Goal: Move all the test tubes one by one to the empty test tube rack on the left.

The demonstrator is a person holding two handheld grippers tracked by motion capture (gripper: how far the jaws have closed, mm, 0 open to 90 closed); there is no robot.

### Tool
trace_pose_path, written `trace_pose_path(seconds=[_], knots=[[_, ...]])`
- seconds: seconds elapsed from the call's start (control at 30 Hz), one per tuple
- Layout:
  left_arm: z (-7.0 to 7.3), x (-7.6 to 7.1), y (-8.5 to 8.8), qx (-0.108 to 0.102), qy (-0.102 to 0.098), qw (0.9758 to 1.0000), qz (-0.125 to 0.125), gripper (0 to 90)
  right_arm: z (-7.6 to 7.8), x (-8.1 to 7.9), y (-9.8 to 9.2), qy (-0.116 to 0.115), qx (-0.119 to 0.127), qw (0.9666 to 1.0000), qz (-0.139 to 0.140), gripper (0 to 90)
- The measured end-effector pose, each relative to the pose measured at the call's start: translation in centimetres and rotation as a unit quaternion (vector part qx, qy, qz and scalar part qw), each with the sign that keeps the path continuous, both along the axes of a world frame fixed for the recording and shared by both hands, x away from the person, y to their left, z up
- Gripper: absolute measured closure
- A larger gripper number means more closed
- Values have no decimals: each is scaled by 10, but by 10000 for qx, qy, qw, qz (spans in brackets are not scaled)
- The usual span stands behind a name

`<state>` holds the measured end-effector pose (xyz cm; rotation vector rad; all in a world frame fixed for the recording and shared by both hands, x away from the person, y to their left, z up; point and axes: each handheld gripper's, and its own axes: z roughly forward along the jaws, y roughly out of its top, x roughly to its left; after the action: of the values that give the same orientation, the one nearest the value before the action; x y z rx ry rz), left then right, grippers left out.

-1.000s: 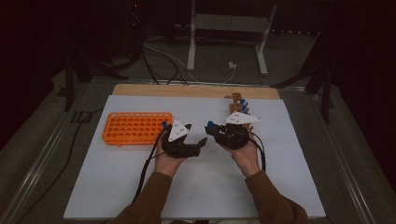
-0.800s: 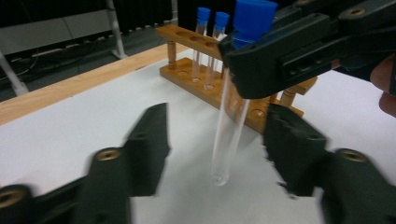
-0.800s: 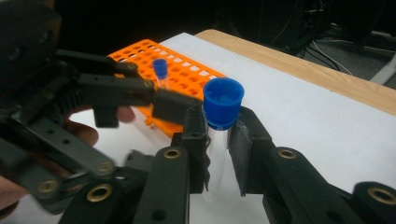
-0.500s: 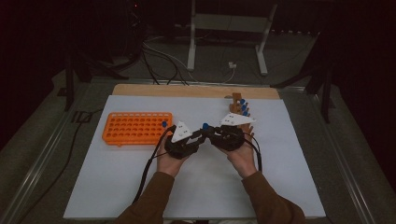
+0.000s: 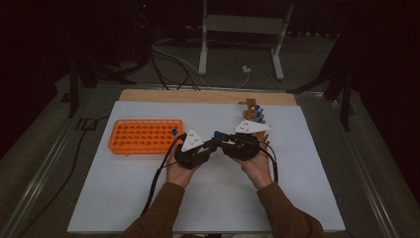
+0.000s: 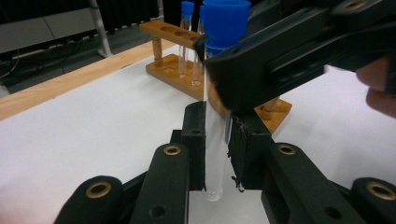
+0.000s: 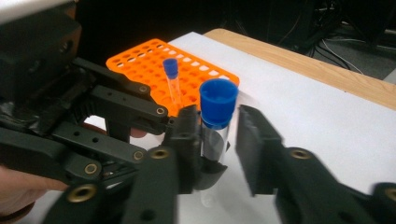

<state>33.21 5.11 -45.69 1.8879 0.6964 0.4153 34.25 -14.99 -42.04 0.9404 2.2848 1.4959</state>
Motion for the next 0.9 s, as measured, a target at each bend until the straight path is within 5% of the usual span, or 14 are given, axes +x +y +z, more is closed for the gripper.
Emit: trace_pose_path(seconds=[0.27,0.47,0.9], knots=[[-2,0,11,-26,33,9999,152,782,1,2,-13,-29,157,9997,-194,386],[-1,-1,20,-73,38,9997,224,783,-3,3,-23,-105,-35,9983,-574,173],[3,-7,45,-128,20,9991,393,784,-10,2,-50,-189,-249,9959,-853,38]])
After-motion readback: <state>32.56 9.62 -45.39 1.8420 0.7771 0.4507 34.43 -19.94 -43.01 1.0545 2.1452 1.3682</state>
